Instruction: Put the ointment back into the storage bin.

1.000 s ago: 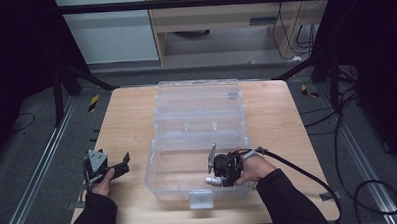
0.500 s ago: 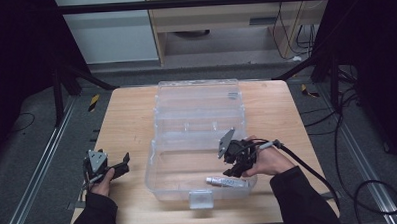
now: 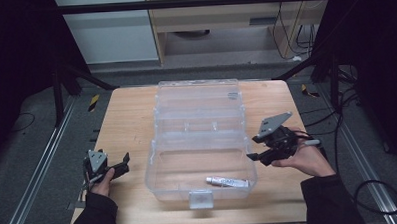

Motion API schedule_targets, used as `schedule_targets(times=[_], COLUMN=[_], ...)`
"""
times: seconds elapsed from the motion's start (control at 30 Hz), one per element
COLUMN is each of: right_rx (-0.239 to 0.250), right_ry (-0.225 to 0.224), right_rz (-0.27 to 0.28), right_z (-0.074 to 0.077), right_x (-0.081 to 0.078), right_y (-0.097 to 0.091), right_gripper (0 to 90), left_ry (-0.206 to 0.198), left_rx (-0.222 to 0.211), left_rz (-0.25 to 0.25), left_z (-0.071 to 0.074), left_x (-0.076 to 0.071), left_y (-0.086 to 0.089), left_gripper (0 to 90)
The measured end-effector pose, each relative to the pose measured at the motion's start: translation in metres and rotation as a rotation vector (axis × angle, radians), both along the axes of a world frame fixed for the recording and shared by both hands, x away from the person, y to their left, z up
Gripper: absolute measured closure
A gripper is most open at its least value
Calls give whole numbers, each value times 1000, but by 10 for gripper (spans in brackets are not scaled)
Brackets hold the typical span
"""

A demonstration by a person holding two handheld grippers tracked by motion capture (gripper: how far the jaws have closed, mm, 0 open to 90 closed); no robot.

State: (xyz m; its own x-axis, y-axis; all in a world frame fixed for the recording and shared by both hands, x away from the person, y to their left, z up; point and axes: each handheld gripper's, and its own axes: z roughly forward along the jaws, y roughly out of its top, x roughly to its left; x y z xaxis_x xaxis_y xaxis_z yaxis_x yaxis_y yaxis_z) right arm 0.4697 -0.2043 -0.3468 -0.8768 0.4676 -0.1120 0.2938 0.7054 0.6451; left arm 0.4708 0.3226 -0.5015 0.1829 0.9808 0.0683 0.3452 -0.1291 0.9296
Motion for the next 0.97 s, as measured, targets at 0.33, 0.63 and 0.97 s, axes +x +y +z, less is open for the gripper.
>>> schedule_targets(times=[0.33, 0.63, 0.97], right_rx=[174, 224, 209], right_ry=[-65, -62, -87], right_rz=[-343, -515, -639], right_z=[-33, -81, -115], right_x=[10, 19, 23], right_y=[-57, -75, -88], right_gripper=[286, 210, 173], left_ry=[0, 0, 0], left_rx=[0, -1, -3], left_rz=[2, 2, 0], left_z=[0, 0, 0], left_x=[0, 0, 0], left_y=[0, 0, 1], left_gripper=[18, 18, 18])
